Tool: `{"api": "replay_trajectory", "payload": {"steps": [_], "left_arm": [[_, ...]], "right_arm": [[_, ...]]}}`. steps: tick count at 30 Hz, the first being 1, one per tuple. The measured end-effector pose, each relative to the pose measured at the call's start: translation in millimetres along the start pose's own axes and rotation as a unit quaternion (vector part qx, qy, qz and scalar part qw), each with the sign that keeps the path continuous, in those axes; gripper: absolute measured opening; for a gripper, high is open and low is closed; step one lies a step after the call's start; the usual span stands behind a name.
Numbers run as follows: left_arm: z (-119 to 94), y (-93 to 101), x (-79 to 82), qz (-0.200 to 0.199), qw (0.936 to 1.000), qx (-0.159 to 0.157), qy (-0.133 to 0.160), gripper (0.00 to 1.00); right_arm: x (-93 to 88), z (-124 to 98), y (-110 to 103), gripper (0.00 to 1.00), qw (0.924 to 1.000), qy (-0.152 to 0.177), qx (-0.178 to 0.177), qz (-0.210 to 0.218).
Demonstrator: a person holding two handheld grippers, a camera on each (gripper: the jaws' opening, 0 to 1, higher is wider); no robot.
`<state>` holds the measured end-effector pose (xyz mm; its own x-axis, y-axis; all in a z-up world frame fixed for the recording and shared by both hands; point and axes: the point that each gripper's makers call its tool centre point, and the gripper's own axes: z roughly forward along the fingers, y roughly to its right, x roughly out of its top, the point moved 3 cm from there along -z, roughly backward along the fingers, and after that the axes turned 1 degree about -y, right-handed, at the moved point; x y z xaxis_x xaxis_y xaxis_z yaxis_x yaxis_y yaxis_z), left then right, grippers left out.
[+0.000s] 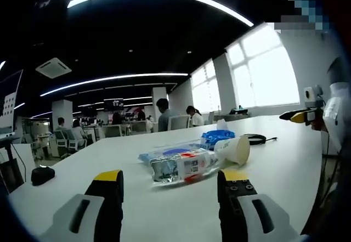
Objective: Arrange the tabletop items into an orderly group along one side of the table until the central work area is clear of visible clutter.
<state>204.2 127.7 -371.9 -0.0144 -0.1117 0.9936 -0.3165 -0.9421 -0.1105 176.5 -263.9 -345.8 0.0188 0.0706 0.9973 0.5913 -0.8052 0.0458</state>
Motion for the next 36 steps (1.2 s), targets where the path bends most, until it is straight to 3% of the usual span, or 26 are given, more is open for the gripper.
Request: {"api": "replay_trajectory", "payload": {"steps": [9, 19, 36], "left_arm": [[0, -3.3, -1.3, -0.002, 1.0, 0.001, -0.004, 0.69], [10, -5.7, 1.3, -0.016, 0.9998, -0.015, 0.001, 0.67], [22, -13.9, 6.2, -0.004, 0.9996, -0.027, -0.001, 0.67]], "right_arm": [[2.3, 2, -1, 0.47, 1.0, 0.0, 0.003, -0.008], [8.5, 10, 0, 0.46, 1.0, 0.002, 0.002, -0.008], [13.8, 29, 2, 0.46, 1.0, -0.008, 0.004, -0.004]]}}
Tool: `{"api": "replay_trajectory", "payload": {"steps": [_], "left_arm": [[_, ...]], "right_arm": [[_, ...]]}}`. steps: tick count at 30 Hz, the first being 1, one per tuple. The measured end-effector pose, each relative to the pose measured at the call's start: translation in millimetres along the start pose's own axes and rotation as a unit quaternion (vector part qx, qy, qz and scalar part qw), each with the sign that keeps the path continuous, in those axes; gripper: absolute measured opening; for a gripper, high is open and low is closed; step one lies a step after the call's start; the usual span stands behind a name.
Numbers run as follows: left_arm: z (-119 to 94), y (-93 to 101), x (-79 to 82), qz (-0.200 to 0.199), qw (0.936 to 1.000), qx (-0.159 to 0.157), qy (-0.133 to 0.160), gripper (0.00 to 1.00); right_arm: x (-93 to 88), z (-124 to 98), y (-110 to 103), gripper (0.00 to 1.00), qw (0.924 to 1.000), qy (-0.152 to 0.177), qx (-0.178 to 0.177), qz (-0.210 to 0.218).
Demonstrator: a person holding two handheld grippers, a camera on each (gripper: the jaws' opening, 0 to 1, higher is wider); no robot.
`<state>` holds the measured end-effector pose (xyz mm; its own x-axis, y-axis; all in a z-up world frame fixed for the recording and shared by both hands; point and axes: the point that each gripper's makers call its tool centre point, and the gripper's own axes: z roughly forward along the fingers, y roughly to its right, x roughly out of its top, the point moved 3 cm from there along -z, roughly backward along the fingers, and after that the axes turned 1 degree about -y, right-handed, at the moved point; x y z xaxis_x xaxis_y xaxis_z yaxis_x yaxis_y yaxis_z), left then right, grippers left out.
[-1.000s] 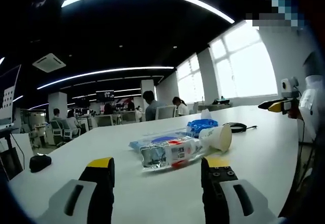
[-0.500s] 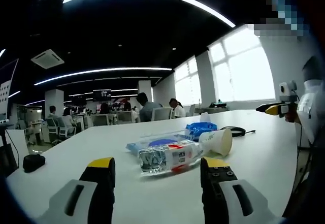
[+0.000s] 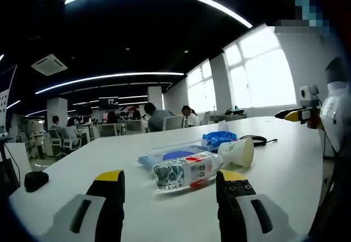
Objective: Arrange the tabletop items into an orderly group along one side of the table until the central work area is clear of visible clutter.
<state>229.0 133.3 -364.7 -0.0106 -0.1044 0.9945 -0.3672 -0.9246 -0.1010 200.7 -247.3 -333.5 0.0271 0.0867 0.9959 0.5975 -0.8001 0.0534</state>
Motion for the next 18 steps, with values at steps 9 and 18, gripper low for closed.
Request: {"api": "replay_trajectory", "payload": {"steps": [9, 18], "left_arm": [[9, -4.7, 2.9, 0.021, 0.9997, -0.01, -0.01, 0.65], [18, 0.5, 2.9, 0.032, 0.9984, -0.04, -0.023, 0.57]], "right_arm": [[4.7, 5, -2, 0.46, 0.9998, -0.006, 0.001, -0.017], [6.6, 9, -5, 0.42, 0.9993, -0.018, 0.011, -0.032]]}}
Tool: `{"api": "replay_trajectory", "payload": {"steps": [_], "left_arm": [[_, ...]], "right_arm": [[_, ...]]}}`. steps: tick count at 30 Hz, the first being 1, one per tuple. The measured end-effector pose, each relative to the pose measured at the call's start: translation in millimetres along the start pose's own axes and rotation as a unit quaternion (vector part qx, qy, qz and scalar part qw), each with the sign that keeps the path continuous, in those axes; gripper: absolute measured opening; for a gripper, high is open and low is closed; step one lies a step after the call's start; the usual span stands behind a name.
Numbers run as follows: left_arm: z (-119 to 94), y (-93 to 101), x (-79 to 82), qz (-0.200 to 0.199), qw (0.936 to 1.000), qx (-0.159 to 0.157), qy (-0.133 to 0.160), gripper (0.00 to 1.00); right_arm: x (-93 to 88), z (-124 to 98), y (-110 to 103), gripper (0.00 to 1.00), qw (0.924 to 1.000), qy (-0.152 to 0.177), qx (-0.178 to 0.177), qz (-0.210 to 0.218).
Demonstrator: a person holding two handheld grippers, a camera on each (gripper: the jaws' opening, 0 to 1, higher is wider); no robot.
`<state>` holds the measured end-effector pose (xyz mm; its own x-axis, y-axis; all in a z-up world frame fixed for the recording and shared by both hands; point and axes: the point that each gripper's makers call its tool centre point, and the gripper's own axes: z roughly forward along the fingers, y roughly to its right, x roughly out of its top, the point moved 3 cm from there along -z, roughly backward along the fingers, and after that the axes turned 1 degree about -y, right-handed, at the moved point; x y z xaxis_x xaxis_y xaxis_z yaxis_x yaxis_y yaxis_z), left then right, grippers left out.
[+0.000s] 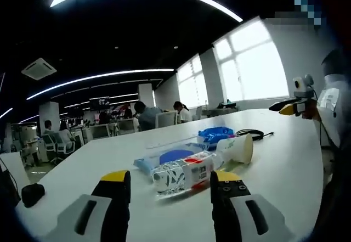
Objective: Arrange the tabletop items into an orderly group along one side of the table until the central work area is clear of visible clutter.
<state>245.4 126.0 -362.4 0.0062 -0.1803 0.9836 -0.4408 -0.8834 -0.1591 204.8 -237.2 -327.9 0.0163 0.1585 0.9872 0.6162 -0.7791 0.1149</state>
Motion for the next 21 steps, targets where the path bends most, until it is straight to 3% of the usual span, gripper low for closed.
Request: {"api": "replay_trajectory", "payload": {"steps": [9, 21], "left_arm": [[5, -0.3, 0.7, 0.026, 0.9995, -0.012, -0.013, 0.57], [13, 1.6, 1.3, 0.053, 0.9982, -0.02, -0.02, 0.57]], "right_arm": [[-5.6, 10, -2, 0.42, 0.9994, -0.033, 0.01, -0.01], [-6.0, 17, 2, 0.42, 0.9991, -0.04, 0.009, 0.004]]}}
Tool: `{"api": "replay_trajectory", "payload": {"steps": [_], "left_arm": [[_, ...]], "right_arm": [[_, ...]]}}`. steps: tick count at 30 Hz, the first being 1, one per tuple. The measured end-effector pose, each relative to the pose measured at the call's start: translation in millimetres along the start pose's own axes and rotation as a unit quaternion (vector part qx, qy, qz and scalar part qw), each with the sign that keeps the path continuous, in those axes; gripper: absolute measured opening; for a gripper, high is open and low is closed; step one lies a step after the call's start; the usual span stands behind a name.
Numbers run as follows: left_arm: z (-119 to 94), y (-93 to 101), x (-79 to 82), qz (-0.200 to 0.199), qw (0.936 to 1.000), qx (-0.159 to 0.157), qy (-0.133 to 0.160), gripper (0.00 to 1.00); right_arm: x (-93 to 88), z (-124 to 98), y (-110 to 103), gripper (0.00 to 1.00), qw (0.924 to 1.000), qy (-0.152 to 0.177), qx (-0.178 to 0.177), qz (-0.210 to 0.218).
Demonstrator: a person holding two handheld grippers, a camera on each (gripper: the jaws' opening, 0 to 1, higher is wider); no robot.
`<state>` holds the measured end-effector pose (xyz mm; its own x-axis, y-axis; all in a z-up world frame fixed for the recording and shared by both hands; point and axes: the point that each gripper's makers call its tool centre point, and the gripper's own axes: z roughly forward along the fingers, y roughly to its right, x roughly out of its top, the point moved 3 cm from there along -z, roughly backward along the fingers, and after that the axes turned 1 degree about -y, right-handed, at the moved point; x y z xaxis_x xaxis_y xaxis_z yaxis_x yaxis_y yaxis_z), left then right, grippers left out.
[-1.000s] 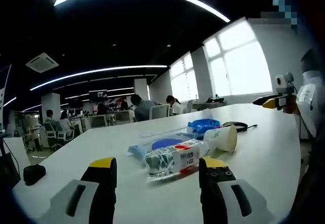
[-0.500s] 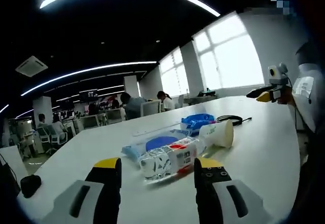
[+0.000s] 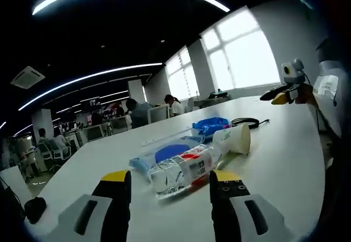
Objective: Arrange the tabletop items into an orderly group along one side of the table until the central work area is clear of visible clutter.
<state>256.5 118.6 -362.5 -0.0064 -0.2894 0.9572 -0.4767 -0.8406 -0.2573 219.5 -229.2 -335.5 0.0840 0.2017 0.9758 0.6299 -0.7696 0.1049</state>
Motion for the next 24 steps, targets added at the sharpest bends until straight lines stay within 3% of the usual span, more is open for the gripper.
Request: {"api": "replay_trajectory", "payload": {"steps": [6, 18, 24], "left_arm": [[8, 5.2, 1.6, 0.018, 0.9997, -0.015, -0.008, 0.57], [16, 8.2, -1.4, 0.035, 0.9985, -0.03, -0.028, 0.57], [17, 6.1, -2.8, 0.053, 0.9976, -0.023, -0.039, 0.57]], "right_arm": [[-2.9, 4, 5, 0.41, 0.9999, -0.01, -0.002, 0.0], [2.4, 19, -7, 0.38, 0.9993, -0.02, 0.023, -0.023], [3.0, 20, -8, 0.37, 0.999, -0.023, 0.027, -0.029]]}}
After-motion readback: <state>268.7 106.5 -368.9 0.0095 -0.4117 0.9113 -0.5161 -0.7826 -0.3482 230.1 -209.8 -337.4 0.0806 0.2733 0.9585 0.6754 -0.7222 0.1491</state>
